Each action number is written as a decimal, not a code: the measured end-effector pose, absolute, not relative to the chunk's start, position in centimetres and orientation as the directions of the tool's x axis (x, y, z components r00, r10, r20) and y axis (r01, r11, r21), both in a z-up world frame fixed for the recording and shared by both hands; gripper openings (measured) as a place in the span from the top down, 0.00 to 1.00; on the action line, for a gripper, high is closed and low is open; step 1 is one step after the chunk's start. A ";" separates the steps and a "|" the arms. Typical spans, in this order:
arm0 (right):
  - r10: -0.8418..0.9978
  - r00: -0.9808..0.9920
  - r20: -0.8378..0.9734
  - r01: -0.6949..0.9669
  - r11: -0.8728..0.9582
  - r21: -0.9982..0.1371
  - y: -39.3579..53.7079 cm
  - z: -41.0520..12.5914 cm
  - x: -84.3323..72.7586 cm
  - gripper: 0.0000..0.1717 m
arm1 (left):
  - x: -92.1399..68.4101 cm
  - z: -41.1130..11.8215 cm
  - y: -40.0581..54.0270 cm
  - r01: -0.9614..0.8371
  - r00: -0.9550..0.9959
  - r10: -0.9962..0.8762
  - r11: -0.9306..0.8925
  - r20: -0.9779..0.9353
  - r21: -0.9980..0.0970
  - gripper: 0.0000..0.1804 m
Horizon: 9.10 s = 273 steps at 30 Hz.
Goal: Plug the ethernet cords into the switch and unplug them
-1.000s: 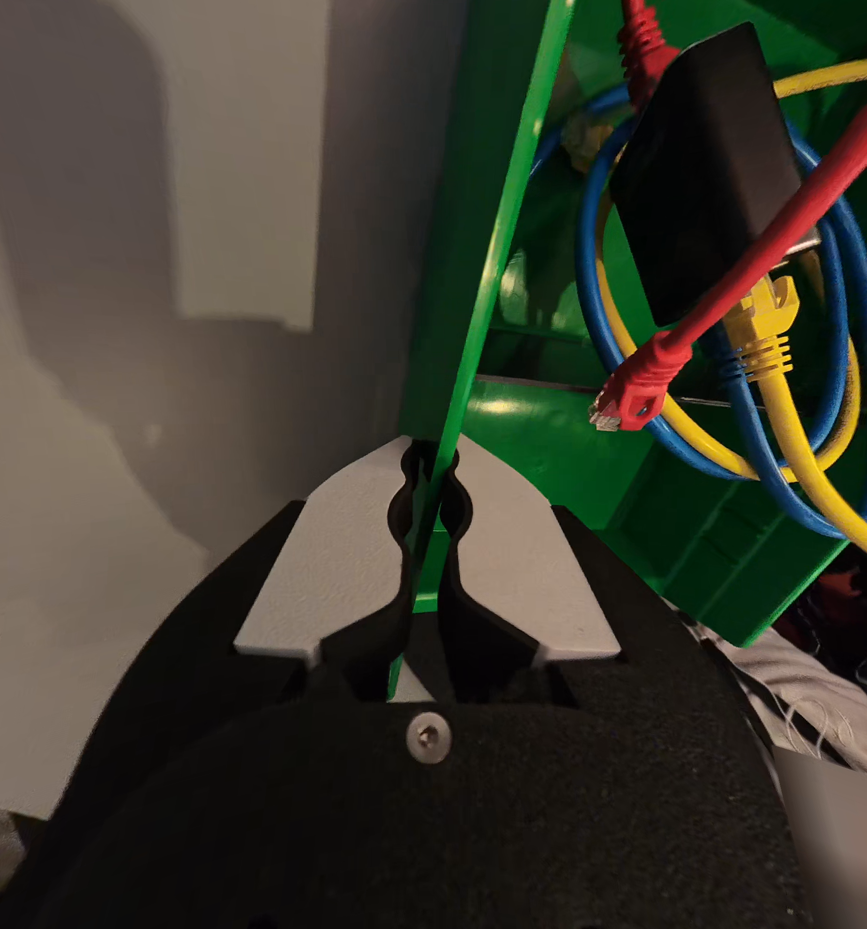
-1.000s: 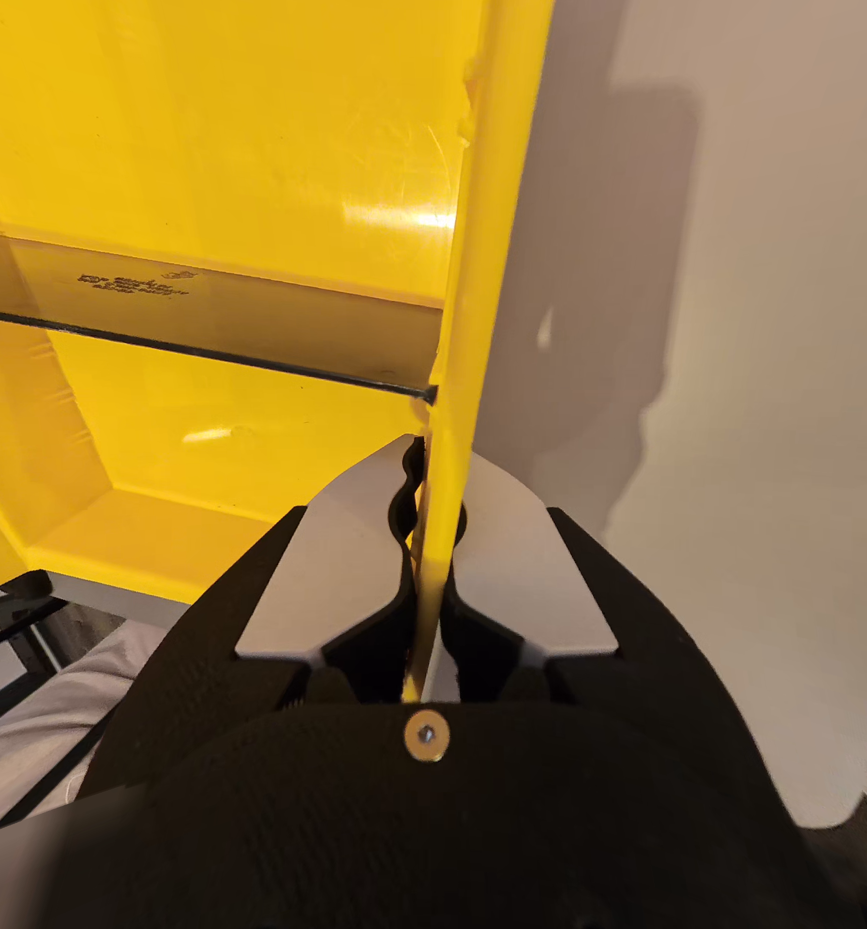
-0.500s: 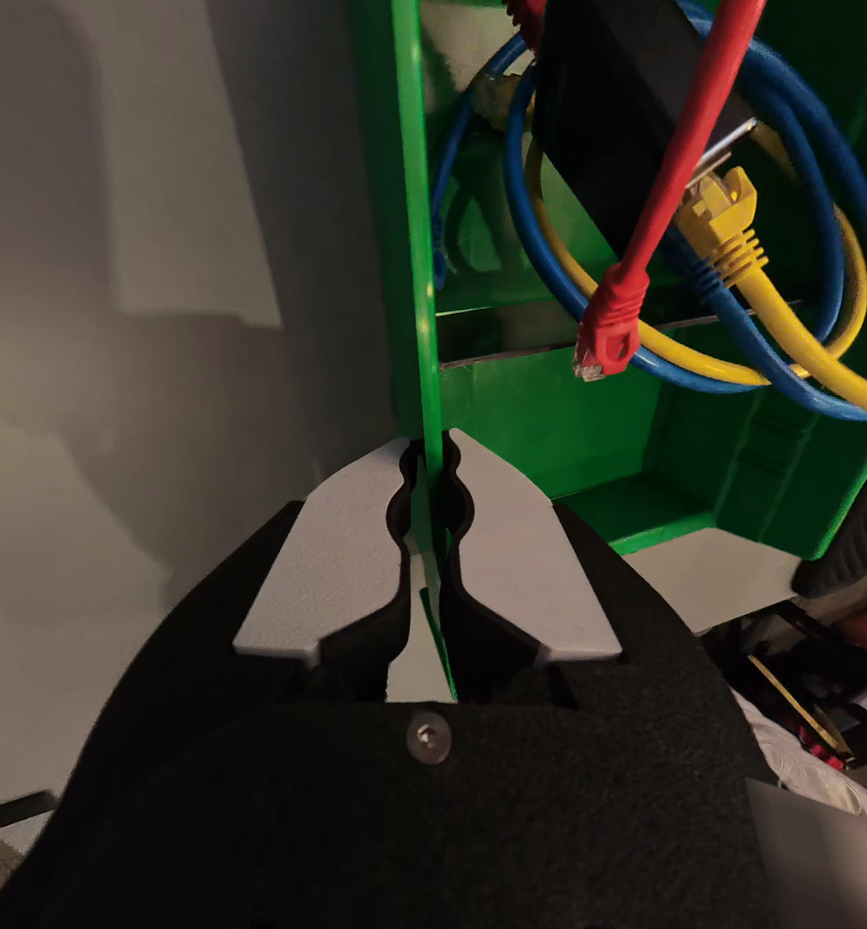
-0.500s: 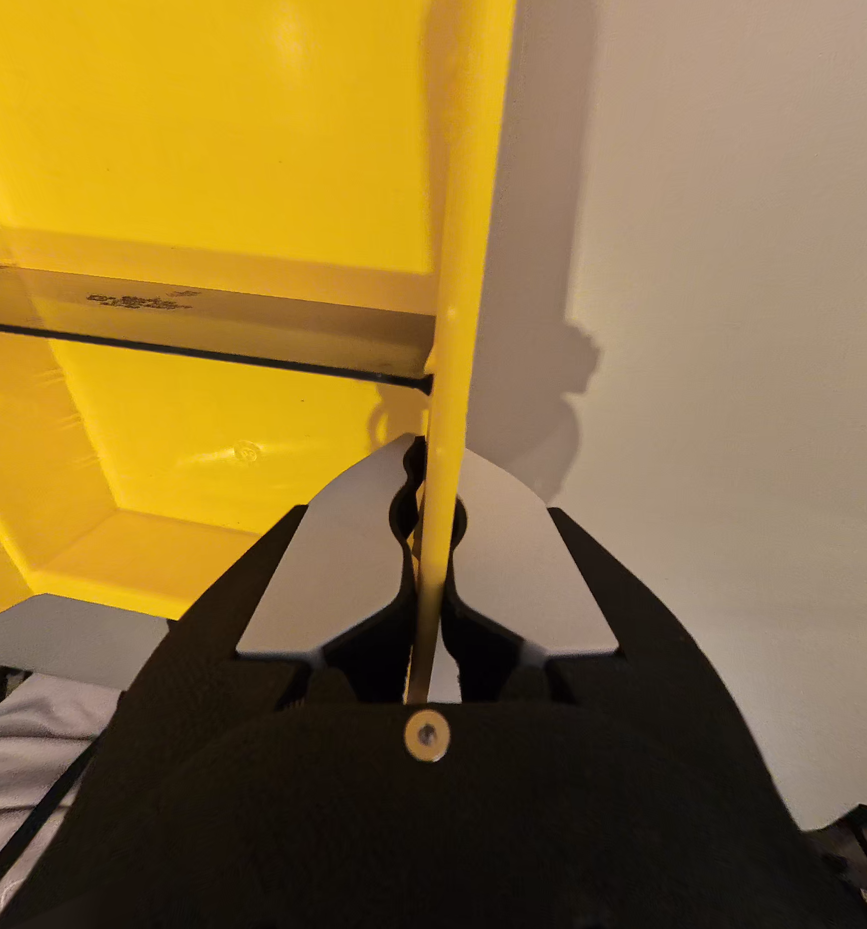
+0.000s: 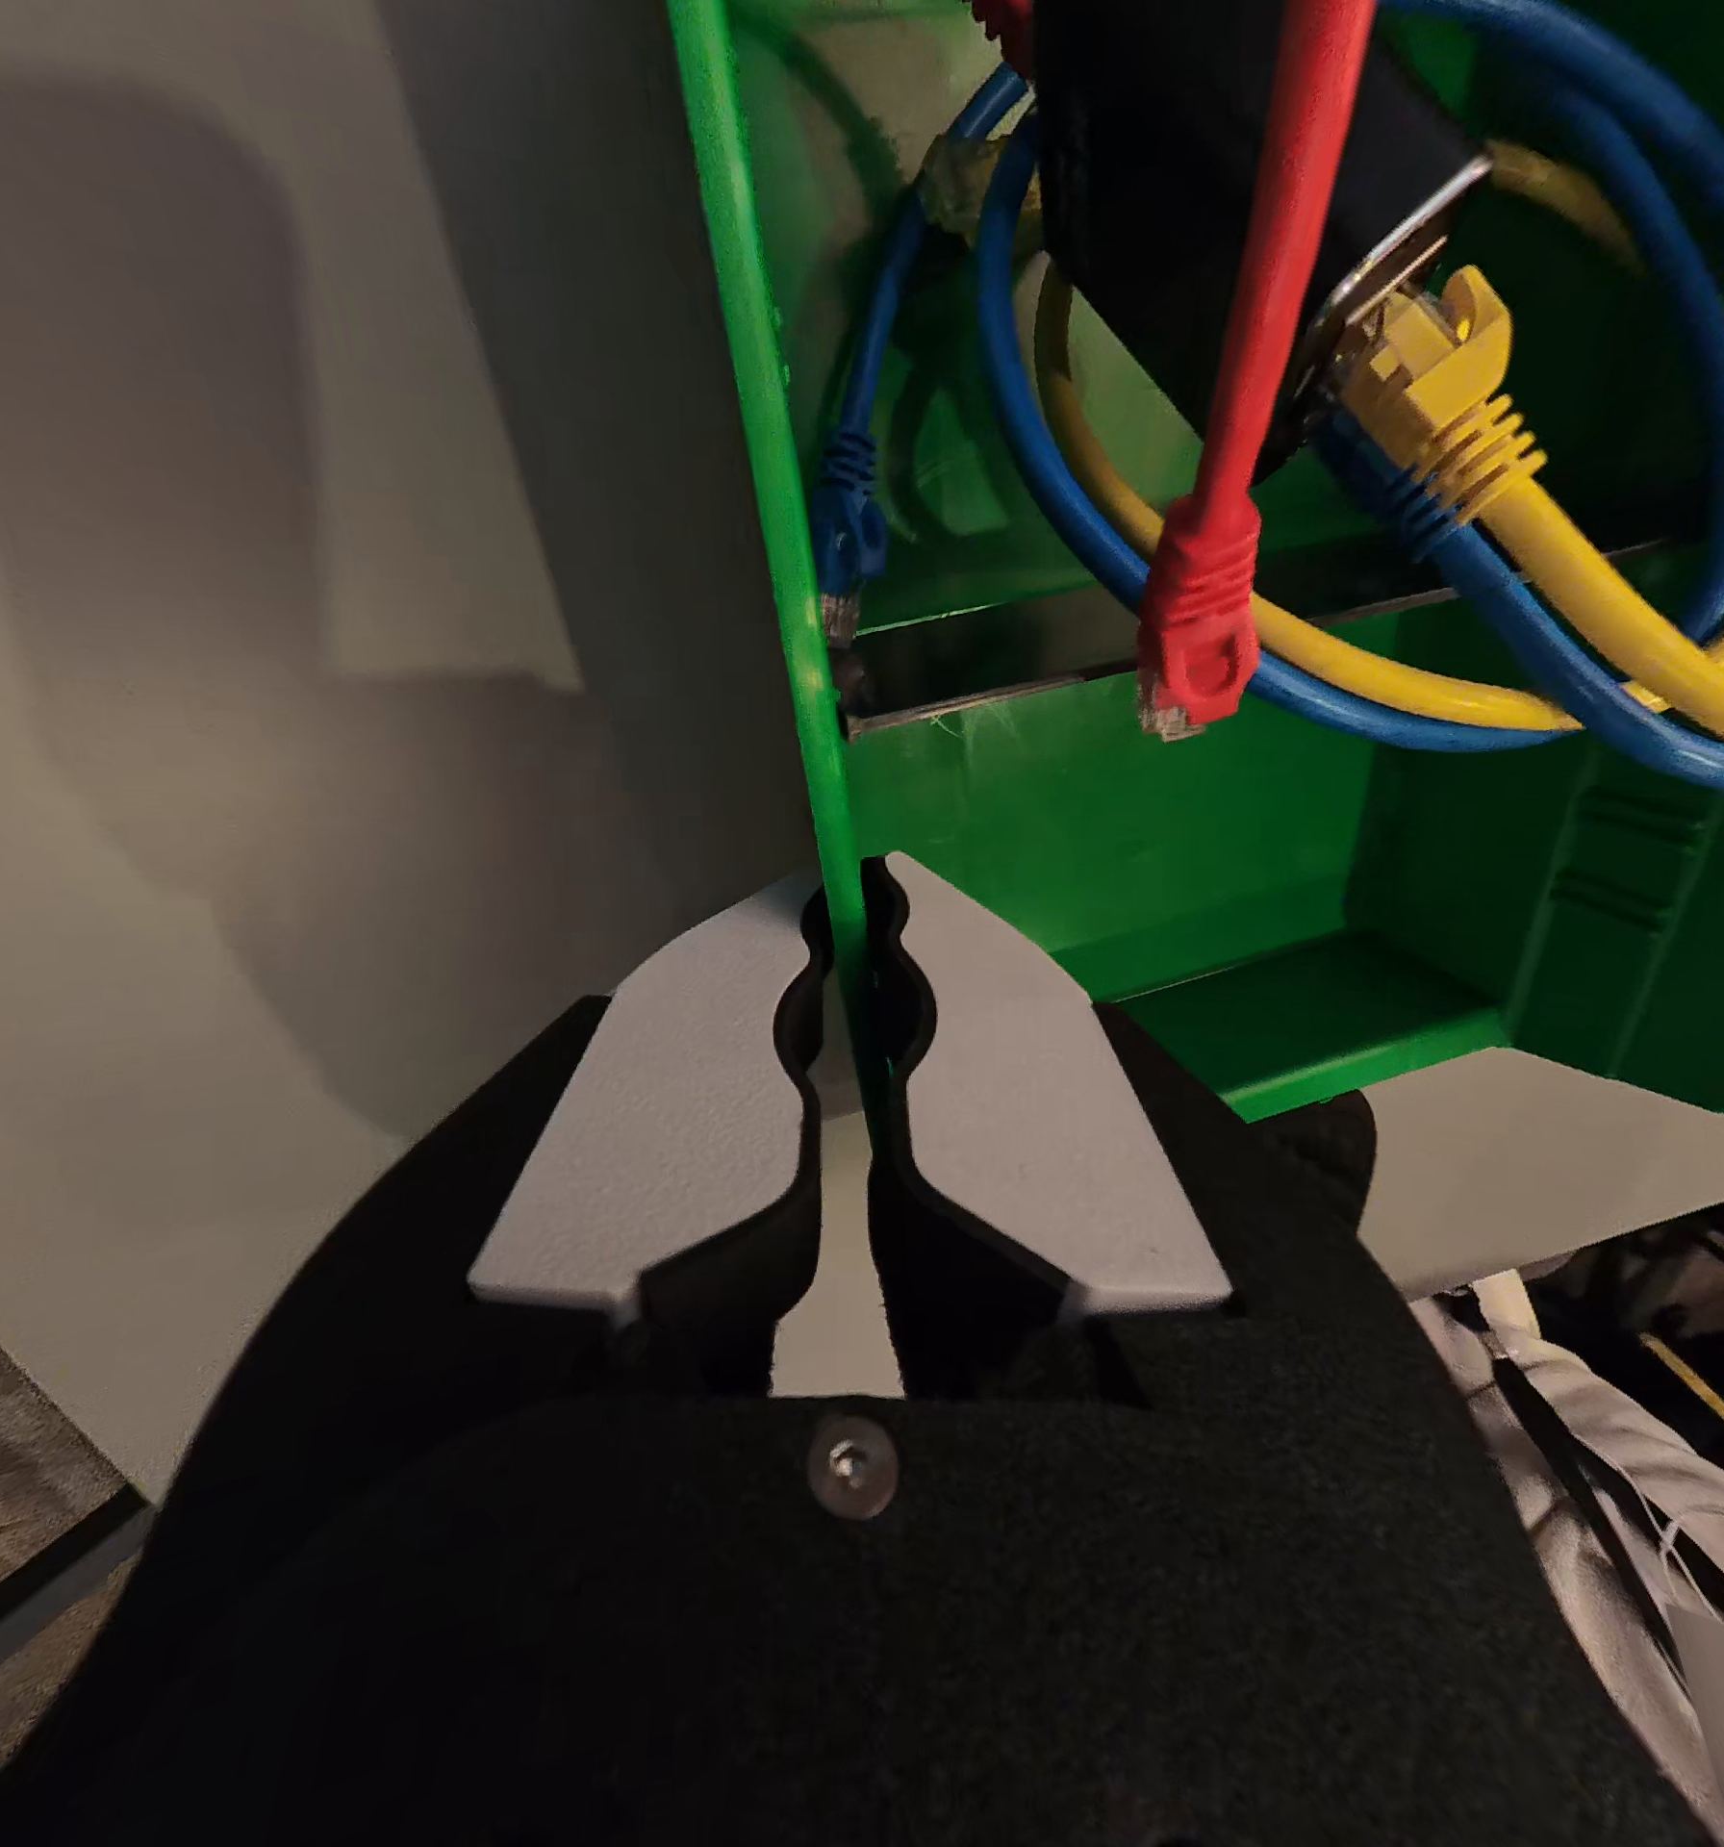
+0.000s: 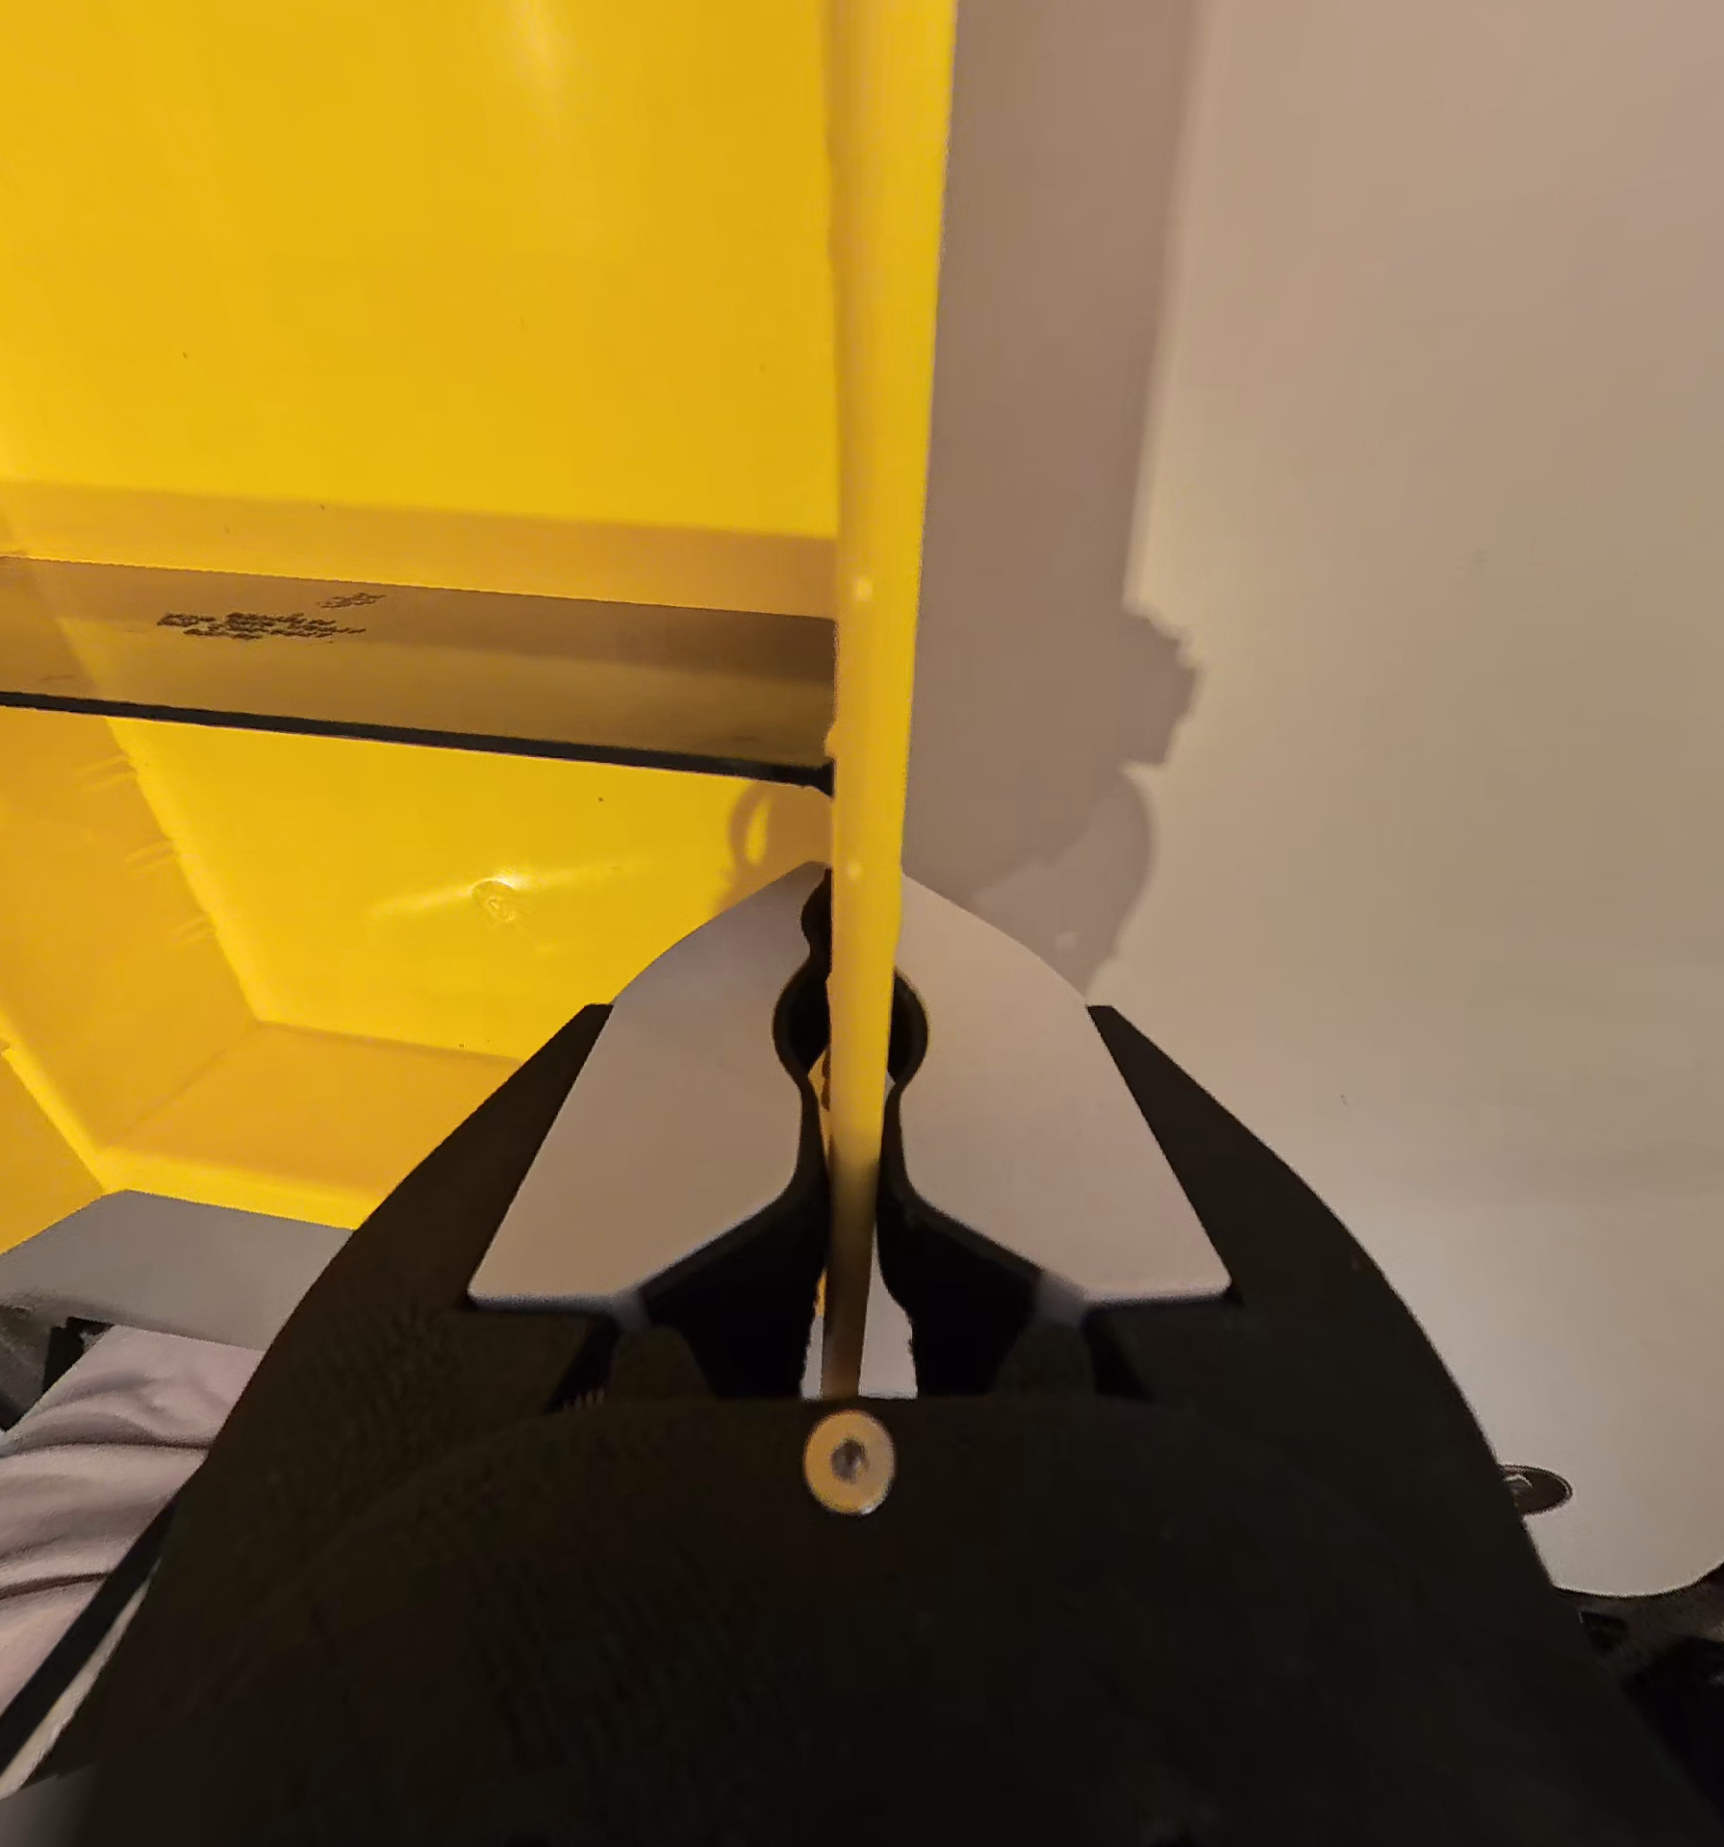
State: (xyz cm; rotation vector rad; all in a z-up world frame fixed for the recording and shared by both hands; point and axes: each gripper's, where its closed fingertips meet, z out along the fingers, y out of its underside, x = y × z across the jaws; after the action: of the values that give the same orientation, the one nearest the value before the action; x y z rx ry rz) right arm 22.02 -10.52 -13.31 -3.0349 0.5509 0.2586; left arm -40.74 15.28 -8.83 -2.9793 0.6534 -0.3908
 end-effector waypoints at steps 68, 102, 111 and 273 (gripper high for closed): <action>-0.192 0.979 0.066 -0.133 -0.853 -0.504 -10.2 -6.7 26.1 0.86 | -39.2 5.6 14.2 -0.448 0.598 -0.801 -0.304 -0.029 -0.841 0.77; 0.075 0.986 -0.152 -0.157 0.067 -0.985 -2.3 17.0 16.6 0.83 | -32.0 -7.2 19.3 -0.626 -0.780 -0.588 0.741 -0.214 0.242 0.72; 0.105 0.974 -0.202 -0.208 0.042 -0.977 -2.2 16.4 16.8 0.83 | -31.8 -7.4 19.5 -0.542 -0.838 -0.530 0.775 -0.133 0.326 0.81; 0.376 0.192 0.907 0.960 0.118 -0.252 1.5 26.9 -9.6 0.96 | -17.9 25.7 6.5 -0.772 -0.156 -0.461 0.609 -0.874 -0.183 0.86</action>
State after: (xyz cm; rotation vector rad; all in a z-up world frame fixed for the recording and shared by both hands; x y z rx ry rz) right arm -9.65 1.53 26.91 -1.4418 -1.3638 -0.7196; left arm -17.92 6.51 25.69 -1.0012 1.7990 0.3760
